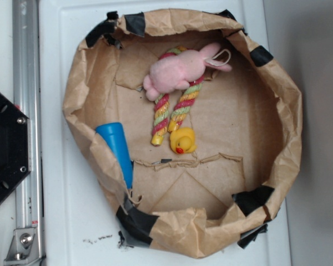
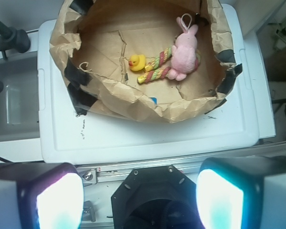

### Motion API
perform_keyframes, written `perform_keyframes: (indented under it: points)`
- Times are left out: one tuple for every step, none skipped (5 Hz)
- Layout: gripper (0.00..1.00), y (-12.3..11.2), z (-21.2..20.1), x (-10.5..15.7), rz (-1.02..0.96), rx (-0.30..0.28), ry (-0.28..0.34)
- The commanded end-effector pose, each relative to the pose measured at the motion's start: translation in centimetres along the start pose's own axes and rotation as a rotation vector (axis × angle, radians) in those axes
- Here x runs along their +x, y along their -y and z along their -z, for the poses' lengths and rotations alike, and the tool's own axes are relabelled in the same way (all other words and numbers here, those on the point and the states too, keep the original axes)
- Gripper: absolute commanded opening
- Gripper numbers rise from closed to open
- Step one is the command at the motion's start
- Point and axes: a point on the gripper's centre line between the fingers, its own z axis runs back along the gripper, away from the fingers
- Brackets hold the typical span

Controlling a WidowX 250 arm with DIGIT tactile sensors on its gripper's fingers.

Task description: Grab the yellow duck.

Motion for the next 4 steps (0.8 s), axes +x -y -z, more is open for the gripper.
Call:
perform_keyframes:
  points:
    - [1.00,0.0,0.0,0.0,0.000,0.000,0.000]
    - [1.00,-0.3,1.6,4.1,0.072,-0.042,0.002]
    - [1.00,-0.5,5.2,7.9,0.192,-0.037,0.007]
    - [1.00,-1.0,8.8,10.3,0.261,-0.013,-0.004]
